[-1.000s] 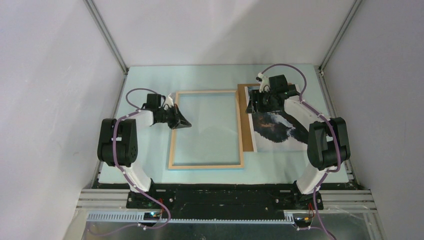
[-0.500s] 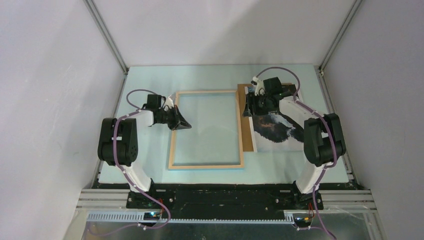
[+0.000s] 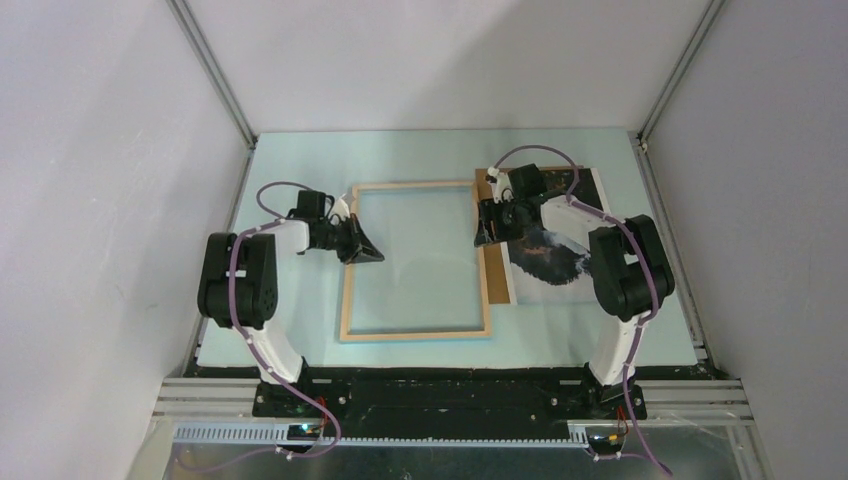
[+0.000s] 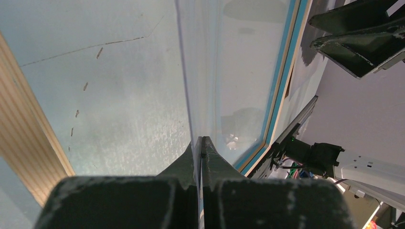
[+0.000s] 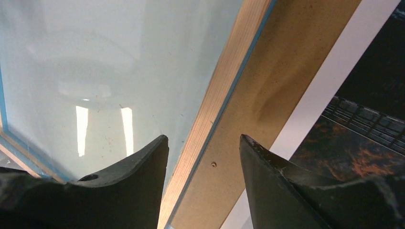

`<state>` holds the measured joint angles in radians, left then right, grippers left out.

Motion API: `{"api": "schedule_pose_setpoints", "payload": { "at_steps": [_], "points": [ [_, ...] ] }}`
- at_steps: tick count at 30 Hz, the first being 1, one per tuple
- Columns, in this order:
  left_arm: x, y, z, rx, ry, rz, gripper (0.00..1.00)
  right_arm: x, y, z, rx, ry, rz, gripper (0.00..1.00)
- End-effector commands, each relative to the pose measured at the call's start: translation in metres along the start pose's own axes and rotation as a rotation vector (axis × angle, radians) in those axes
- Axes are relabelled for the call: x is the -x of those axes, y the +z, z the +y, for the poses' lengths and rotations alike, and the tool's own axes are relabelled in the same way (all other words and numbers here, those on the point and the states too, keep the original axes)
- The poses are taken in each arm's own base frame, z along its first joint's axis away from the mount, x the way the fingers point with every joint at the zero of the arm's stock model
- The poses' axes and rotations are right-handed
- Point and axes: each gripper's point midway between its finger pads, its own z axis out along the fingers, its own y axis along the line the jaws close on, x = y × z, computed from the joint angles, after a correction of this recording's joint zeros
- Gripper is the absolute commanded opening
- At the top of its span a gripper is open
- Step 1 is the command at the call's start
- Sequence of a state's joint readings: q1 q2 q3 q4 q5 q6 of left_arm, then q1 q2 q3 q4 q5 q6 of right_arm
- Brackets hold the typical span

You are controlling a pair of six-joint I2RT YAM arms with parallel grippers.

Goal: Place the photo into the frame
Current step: Place the photo frame item in the photo frame.

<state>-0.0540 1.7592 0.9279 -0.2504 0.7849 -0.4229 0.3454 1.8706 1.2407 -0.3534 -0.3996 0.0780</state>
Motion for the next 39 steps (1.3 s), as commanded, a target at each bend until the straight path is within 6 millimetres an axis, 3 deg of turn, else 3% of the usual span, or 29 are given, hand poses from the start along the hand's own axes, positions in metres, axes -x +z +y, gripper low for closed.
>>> {"api": "schedule_pose_setpoints", "payload": {
  "at_steps": [1,8,25,39],
  "points": [
    [-0.004,0.004,-0.007,-0.010,0.043,0.039,0.00,0.004,0.010,0.002,0.000,-0.014,-0.016,0.60],
    [-0.004,0.005,-0.007,0.000,0.050,0.043,0.00,-0.002,0.018,0.000,-0.009,-0.009,0.002,0.55],
    [-0.009,0.006,-0.003,0.026,0.030,0.070,0.00,-0.001,0.024,-0.001,-0.007,0.003,0.012,0.31],
    [-0.010,0.006,-0.012,-0.012,-0.016,0.100,0.00,-0.003,0.026,-0.004,-0.022,-0.011,0.022,0.27]
  ]
}}
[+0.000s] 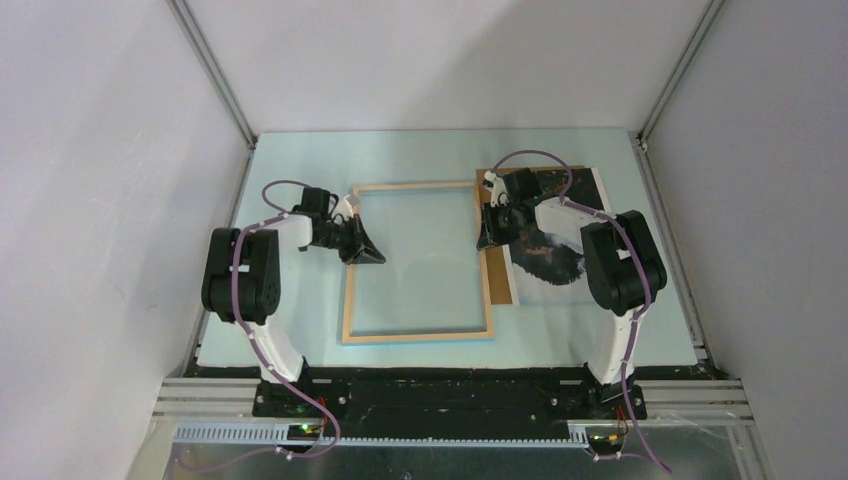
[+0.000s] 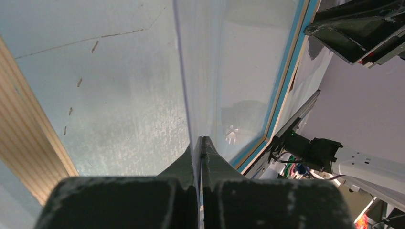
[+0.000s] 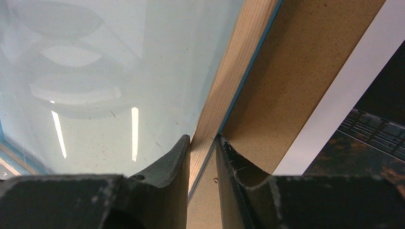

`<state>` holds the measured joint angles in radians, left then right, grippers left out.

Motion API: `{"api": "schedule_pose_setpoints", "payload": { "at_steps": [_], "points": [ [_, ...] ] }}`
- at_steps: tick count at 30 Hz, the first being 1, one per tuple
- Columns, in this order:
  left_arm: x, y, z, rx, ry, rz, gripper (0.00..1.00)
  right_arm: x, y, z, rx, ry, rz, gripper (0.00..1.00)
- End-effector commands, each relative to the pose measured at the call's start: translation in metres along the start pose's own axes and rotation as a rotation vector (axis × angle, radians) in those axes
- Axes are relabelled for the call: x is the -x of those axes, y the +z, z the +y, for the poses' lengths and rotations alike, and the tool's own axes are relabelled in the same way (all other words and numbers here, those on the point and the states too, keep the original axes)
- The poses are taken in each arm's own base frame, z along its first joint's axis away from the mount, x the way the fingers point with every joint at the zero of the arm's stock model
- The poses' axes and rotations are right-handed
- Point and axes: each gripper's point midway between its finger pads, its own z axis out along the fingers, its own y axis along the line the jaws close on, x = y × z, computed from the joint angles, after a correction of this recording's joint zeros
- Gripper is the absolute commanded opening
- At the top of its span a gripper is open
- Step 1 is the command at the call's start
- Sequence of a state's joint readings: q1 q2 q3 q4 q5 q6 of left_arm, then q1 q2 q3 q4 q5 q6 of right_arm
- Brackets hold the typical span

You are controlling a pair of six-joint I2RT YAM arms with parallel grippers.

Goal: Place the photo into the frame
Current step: Place the photo frame item in the photo frame.

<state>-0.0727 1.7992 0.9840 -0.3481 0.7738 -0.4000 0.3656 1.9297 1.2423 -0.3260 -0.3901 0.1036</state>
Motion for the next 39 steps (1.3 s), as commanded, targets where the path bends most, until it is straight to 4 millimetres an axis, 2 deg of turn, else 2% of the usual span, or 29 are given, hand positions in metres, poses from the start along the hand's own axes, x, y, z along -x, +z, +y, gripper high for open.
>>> {"api": "schedule_pose_setpoints", "payload": {
  "at_steps": [1,6,18,34,39],
  "points": [
    [-0.003,0.001,-0.016,-0.053,0.011,0.040,0.00,0.008,0.006,-0.003,-0.019,-0.034,-0.013,0.27],
    [-0.002,-0.003,-0.025,-0.083,0.001,0.057,0.00,0.007,0.004,-0.004,-0.025,-0.045,-0.009,0.27],
    [0.002,-0.019,-0.066,-0.232,-0.002,0.089,0.00,0.007,0.000,-0.002,-0.032,-0.068,-0.008,0.25],
    [0.007,-0.039,-0.102,-0.350,0.038,0.097,0.00,0.007,0.000,0.001,-0.015,-0.072,-0.005,0.23],
    [0.010,-0.042,-0.107,-0.359,0.049,0.089,0.00,0.007,0.001,0.002,-0.014,-0.074,-0.006,0.23]
  ]
}}
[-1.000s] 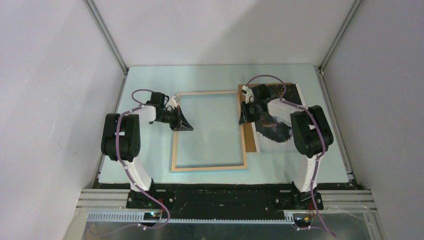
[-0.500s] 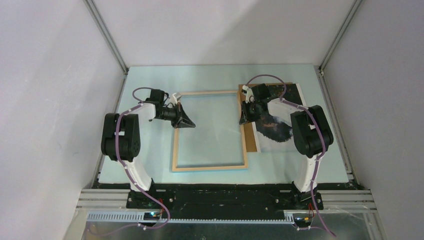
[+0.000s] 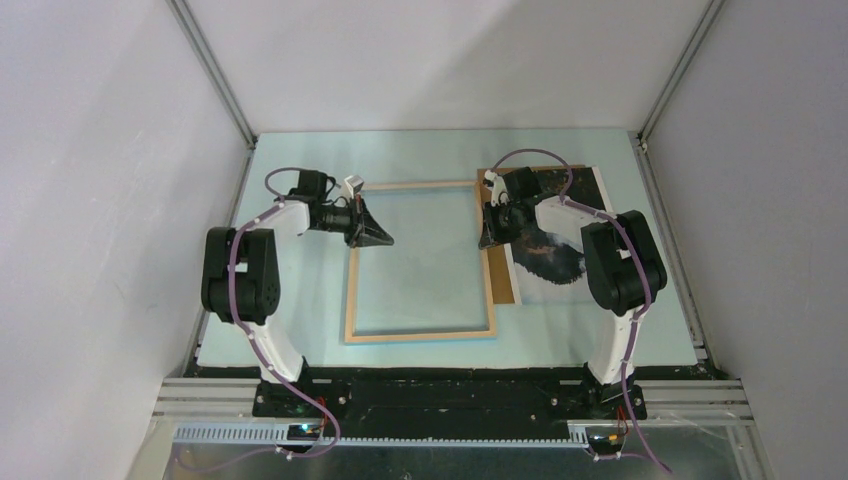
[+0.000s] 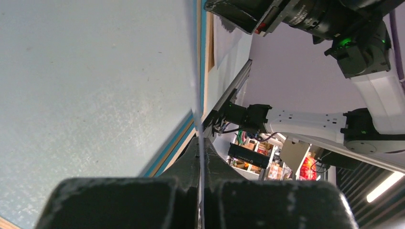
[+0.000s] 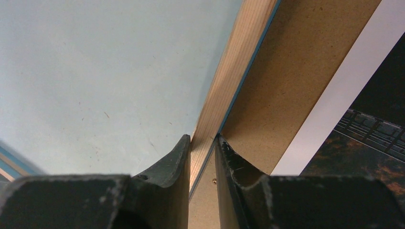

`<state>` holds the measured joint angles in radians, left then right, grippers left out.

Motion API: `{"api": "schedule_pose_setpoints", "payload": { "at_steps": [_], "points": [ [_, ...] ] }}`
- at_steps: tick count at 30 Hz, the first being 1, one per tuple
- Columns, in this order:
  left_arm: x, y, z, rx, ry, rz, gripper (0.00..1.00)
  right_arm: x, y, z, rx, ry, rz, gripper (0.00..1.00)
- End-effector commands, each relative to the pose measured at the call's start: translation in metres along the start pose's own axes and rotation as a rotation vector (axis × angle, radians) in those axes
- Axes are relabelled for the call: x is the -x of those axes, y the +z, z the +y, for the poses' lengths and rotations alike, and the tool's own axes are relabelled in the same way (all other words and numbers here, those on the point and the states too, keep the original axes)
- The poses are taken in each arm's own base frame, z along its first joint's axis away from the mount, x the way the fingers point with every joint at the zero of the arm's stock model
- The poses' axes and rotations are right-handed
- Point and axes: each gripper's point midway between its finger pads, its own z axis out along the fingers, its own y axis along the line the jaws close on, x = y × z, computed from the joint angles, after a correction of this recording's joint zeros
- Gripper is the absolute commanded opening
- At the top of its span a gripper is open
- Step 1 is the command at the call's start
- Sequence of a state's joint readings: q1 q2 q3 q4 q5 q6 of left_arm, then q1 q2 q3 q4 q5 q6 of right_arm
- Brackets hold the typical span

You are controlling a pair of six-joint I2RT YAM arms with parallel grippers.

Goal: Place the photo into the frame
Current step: Place the photo frame item in the photo frame.

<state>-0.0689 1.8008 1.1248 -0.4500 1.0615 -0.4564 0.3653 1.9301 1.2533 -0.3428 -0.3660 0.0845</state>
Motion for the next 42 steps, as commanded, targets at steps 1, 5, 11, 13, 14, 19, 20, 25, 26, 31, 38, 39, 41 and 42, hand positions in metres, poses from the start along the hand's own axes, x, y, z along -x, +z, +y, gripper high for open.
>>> {"api": "schedule_pose_setpoints", "payload": {
  "at_steps": [1,5,11,13,14,19,20,25,26,31,38,39,41,42],
  "points": [
    [0.001,-0.005,-0.037,-0.084,0.078,0.006,0.00,0.005,0.002,0.006,0.010,-0.056,-0.009,0.23],
    [-0.001,-0.005,-0.037,-0.089,0.074,0.013,0.00,0.006,0.002,0.007,0.012,-0.058,-0.011,0.22],
    [-0.005,-0.005,-0.037,-0.095,0.073,0.019,0.00,0.006,0.002,0.007,0.012,-0.060,-0.013,0.22],
    [-0.004,-0.005,-0.038,-0.099,0.074,0.020,0.00,0.006,0.001,0.007,0.011,-0.059,-0.012,0.22],
    [-0.004,-0.005,-0.039,-0.099,0.077,0.019,0.00,0.006,0.002,0.007,0.011,-0.059,-0.011,0.22],
    [-0.002,-0.002,-0.033,-0.082,0.079,0.017,0.00,0.007,0.001,0.008,0.011,-0.062,-0.014,0.22],
    [-0.001,-0.001,-0.030,-0.074,0.078,0.015,0.00,0.007,0.001,0.008,0.011,-0.063,-0.013,0.22],
    [-0.002,0.004,-0.018,-0.041,0.075,0.015,0.00,0.006,0.000,0.008,0.012,-0.063,-0.012,0.22],
    [-0.002,0.005,-0.014,-0.033,0.074,0.014,0.00,0.007,0.001,0.008,0.012,-0.064,-0.012,0.21],
    [-0.003,0.009,0.002,0.008,0.073,0.012,0.00,0.006,0.001,0.008,0.010,-0.062,-0.009,0.21],
    [-0.008,0.014,0.026,0.077,0.063,0.013,0.00,0.006,0.001,0.007,0.010,-0.061,-0.009,0.21],
    [-0.008,0.015,0.031,0.090,0.059,0.013,0.00,0.005,0.002,0.007,0.010,-0.061,-0.007,0.21],
    [-0.009,0.017,0.040,0.112,0.049,0.017,0.00,0.004,0.002,0.007,0.011,-0.060,-0.005,0.21],
    [-0.009,0.017,0.042,0.119,0.047,0.017,0.00,0.004,0.002,0.007,0.011,-0.059,-0.004,0.21]
  ]
}}
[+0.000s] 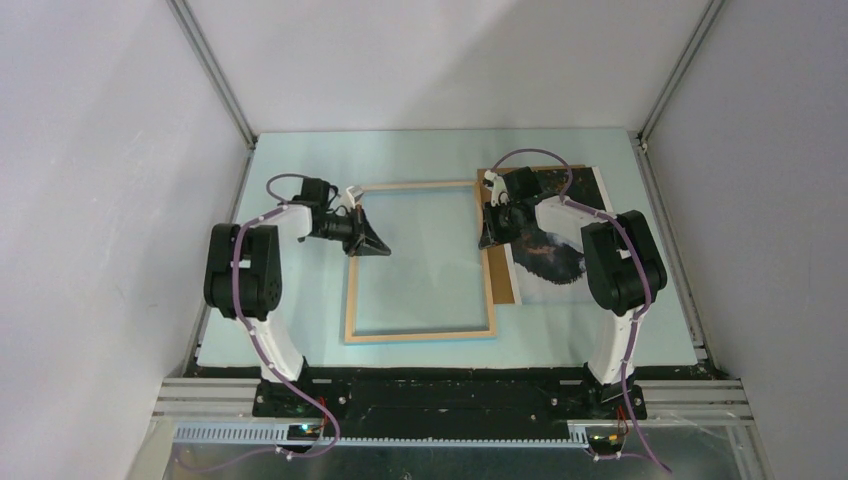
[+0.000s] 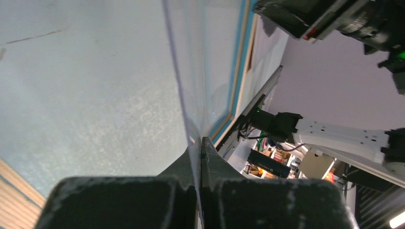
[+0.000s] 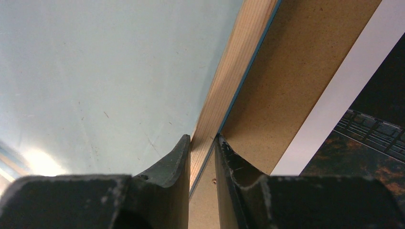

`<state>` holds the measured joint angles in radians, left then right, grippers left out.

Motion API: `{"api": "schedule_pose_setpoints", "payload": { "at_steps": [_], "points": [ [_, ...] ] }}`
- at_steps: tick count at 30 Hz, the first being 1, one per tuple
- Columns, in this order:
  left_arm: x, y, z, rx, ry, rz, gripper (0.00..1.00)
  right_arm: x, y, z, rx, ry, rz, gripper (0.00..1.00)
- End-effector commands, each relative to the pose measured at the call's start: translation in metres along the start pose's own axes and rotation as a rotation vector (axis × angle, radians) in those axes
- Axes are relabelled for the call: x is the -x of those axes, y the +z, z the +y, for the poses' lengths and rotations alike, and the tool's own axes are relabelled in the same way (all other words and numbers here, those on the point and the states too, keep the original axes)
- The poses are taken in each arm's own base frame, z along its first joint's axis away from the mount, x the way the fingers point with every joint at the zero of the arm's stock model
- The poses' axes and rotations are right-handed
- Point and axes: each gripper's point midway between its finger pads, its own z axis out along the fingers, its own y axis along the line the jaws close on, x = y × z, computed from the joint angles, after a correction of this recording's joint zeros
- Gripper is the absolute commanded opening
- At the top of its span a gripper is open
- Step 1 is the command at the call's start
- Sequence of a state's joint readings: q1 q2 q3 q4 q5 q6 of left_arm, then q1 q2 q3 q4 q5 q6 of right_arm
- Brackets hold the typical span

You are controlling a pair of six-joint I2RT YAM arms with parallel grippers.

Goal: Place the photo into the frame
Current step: Place the photo frame item in the photo frame.

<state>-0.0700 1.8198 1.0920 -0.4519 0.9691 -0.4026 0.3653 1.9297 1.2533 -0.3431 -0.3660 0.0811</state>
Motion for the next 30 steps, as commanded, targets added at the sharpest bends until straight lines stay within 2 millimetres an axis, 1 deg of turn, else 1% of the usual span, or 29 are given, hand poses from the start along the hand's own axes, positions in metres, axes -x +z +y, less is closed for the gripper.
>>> {"api": "schedule_pose_setpoints", "payload": {
  "at_steps": [1,5,12,19,22,25,26,27,30],
  "points": [
    [-0.007,0.015,0.015,0.036,0.035,0.029,0.00,0.004,0.003,0.007,0.011,-0.056,-0.004,0.21],
    [-0.009,0.018,0.027,0.067,0.017,0.034,0.00,0.004,0.003,0.006,0.010,-0.056,-0.002,0.21],
    [-0.016,0.021,0.039,0.102,-0.002,0.048,0.00,0.003,0.005,0.006,0.013,-0.056,-0.001,0.21],
    [-0.013,0.021,0.049,0.152,0.006,0.037,0.00,0.003,0.004,0.007,0.014,-0.056,-0.002,0.21],
    [-0.012,0.022,0.053,0.171,0.000,0.037,0.06,0.004,0.003,0.008,0.014,-0.056,-0.003,0.21],
    [-0.012,0.022,0.056,0.185,-0.003,0.038,0.16,0.004,0.004,0.008,0.018,-0.057,-0.003,0.21],
    [-0.012,0.022,0.057,0.187,-0.003,0.038,0.18,0.004,0.004,0.008,0.018,-0.055,-0.002,0.21],
    [-0.011,0.022,0.058,0.191,-0.004,0.038,0.23,0.004,0.004,0.008,0.019,-0.055,-0.002,0.21],
    [-0.011,0.022,0.058,0.196,-0.007,0.039,0.29,0.004,0.004,0.009,0.022,-0.054,-0.003,0.21]
  ]
}}
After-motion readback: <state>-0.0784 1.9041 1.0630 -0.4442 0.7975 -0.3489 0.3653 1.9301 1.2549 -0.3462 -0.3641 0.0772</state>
